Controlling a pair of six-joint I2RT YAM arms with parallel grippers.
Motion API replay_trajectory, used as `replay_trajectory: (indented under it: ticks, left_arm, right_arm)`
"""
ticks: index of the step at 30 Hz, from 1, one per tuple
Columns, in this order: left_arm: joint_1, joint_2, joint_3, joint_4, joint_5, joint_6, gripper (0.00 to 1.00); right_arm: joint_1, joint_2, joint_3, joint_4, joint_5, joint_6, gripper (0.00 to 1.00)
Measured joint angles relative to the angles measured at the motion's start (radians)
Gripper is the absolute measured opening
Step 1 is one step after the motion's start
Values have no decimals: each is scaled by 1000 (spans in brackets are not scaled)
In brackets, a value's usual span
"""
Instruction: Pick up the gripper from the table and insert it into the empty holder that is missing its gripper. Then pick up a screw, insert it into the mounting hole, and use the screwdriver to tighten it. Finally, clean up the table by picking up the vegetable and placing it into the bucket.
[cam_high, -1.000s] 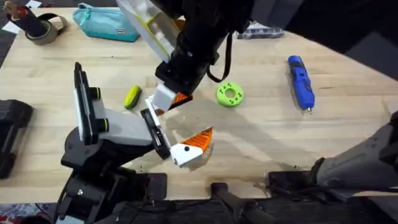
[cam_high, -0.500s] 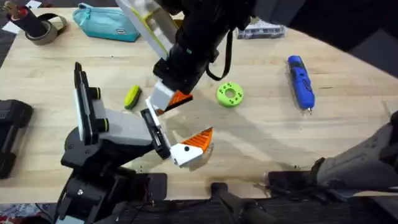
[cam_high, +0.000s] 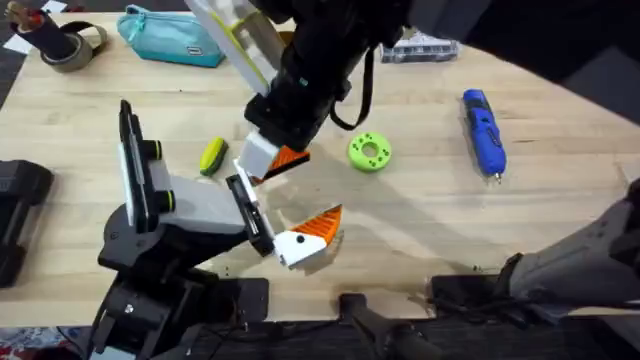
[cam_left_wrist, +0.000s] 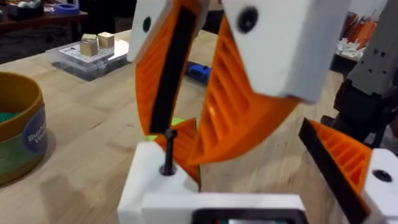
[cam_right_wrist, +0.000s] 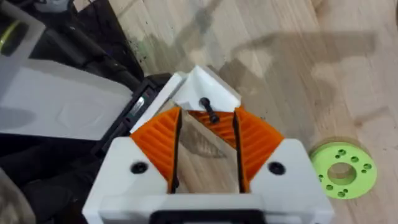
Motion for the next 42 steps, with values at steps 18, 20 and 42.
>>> replay_trajectory:
  ticks: [18,20,42]
  left_arm:
    - [0,0,0,0,0,0,987]
    - [0,0,0,0,0,0,986]
    - [0,0,0,0,0,0,986]
  right_arm:
    - [0,0,0,8,0,-5,128]
    - [0,0,0,8,0,-9,41]
    - [0,0,14,33,0,-11,6]
